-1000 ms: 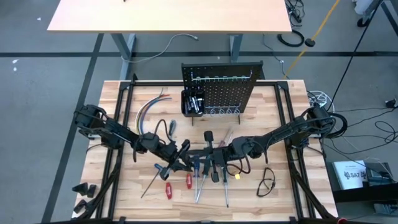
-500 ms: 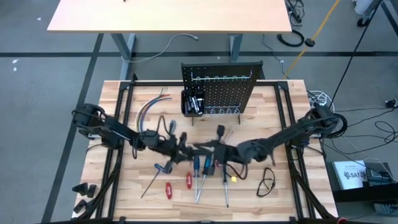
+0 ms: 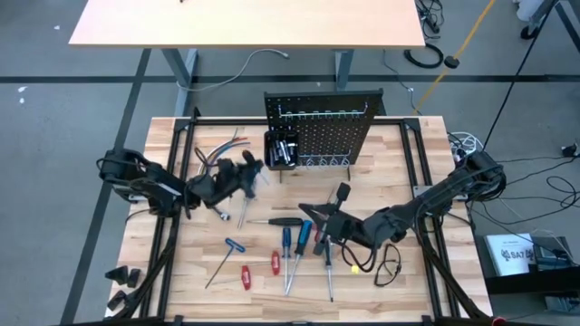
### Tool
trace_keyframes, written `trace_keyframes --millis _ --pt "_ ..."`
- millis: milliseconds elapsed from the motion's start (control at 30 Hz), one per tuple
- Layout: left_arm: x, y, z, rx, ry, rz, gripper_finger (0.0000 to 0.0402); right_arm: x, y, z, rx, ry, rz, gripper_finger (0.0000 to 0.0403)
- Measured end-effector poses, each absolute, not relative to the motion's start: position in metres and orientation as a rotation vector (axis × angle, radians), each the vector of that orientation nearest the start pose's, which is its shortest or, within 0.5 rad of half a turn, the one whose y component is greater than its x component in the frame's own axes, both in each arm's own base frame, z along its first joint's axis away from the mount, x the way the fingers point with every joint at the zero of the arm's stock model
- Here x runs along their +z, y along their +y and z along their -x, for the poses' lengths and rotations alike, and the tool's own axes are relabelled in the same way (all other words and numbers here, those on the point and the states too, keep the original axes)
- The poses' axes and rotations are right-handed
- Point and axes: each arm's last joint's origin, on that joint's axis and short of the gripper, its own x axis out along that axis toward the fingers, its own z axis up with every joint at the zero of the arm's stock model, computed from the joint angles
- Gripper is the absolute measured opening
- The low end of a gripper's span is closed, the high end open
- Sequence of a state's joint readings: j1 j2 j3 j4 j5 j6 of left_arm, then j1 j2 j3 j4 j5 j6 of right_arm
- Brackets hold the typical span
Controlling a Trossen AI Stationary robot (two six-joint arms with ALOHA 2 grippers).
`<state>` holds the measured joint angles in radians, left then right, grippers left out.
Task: Hang tools onto peg board
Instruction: Hang the black screwdriver on the peg board
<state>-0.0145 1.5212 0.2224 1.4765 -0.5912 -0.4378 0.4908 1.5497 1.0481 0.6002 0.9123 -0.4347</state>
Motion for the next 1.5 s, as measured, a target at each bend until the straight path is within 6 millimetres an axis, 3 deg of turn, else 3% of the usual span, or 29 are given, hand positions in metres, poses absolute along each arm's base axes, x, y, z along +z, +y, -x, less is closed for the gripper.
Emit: trace_keyframes --millis 167,433,600,933,1133,1367,1500 --pt "0.174 0.032 -0.236 0.604 -0.365 0.482 0.0079 0.31 0.142 -0.313 -0.431 0.023 0.367 0.0" --pt "0.176 0.05 -0.236 0.631 -0.434 0.594 0.0079 0.308 0.146 -0.312 -0.416 0.037 0.379 0.0" --pt "0.175 0.048 -0.251 0.598 -0.423 0.593 0.0079 0.305 0.146 -0.312 -0.412 0.056 0.372 0.0" --pt "0.145 0.048 -0.267 0.659 -0.38 0.604 0.0079 0.303 0.149 -0.309 -0.453 0.083 0.393 0.0" --pt "0.137 0.041 -0.281 0.656 -0.311 0.48 0.0079 0.302 0.149 -0.309 -0.452 0.096 0.403 0.0" --pt "0.14 0.028 -0.282 0.648 -0.238 0.277 0.0079 0.299 0.149 -0.309 -0.465 0.113 0.403 0.0" --pt "0.141 0.028 -0.282 0.648 -0.239 0.269 0.0079 0.299 0.149 -0.309 -0.465 0.113 0.395 0.0"
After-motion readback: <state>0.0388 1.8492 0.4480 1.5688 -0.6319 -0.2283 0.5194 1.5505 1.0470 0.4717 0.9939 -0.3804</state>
